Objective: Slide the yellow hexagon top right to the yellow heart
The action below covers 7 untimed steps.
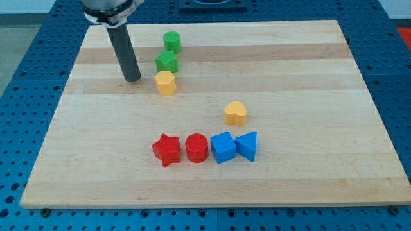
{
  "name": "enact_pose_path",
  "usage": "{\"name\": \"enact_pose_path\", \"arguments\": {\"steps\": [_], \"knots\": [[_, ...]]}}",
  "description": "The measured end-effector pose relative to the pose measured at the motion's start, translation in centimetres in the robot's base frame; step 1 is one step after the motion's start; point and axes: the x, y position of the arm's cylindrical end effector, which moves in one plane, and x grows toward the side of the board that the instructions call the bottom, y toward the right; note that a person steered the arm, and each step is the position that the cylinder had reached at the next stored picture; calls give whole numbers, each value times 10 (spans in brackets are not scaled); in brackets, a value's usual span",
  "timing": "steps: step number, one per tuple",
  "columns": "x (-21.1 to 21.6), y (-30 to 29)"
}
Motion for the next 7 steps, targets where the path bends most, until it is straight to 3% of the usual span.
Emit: {"name": "enact_pose_path", "arguments": {"steps": [1, 4, 6, 7], "knots": [[5, 121], [8, 70], [46, 70], [46, 115]]}}
